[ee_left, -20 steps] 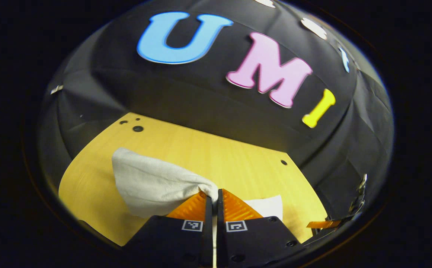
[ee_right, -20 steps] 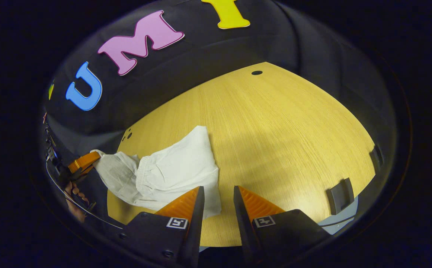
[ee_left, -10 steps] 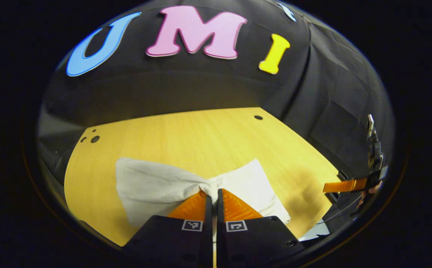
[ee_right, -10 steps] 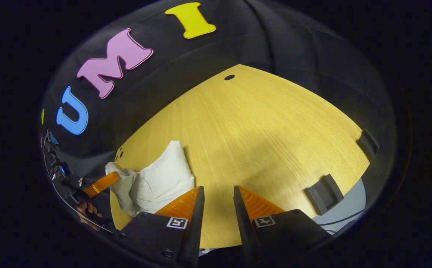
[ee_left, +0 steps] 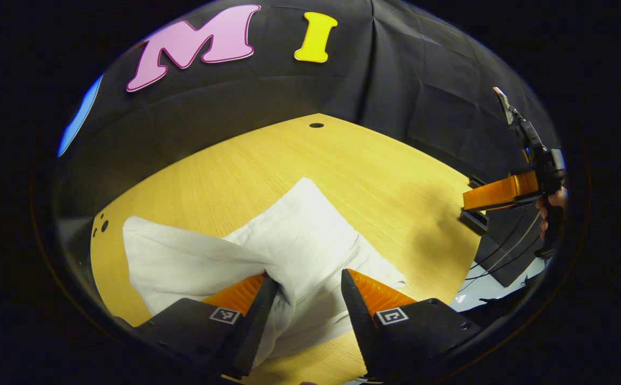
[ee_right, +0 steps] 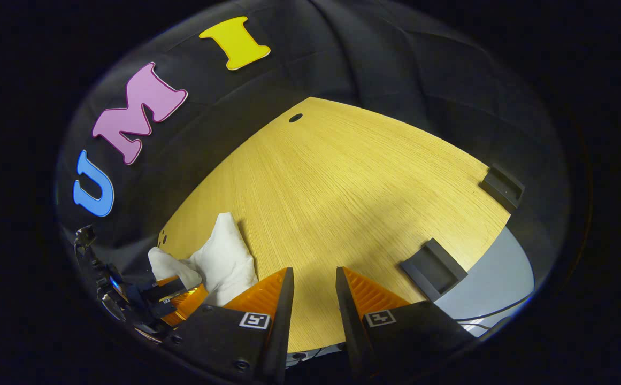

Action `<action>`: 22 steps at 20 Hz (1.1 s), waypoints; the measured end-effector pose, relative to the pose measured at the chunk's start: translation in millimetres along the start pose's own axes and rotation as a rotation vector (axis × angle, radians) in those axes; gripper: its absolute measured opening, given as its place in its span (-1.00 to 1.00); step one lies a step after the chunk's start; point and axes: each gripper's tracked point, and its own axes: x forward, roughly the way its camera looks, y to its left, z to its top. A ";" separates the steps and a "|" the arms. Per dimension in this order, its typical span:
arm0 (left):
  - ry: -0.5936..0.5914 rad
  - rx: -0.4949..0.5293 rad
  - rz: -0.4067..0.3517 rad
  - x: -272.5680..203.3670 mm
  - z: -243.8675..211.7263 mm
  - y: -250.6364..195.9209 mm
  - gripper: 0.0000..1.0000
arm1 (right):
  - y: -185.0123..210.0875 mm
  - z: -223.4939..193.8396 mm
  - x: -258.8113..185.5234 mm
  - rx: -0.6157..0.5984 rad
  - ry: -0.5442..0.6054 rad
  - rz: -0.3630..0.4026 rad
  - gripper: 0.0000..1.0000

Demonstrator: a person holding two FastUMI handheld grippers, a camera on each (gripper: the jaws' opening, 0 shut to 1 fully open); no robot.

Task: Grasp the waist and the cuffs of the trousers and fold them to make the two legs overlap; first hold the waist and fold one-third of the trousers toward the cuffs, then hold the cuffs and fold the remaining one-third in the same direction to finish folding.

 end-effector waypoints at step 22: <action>-0.047 0.051 0.084 -89.7 -35.7 -3.0 0.95 | 51.0 2.5 -10.9 -0.136 -0.060 0.208 -0.01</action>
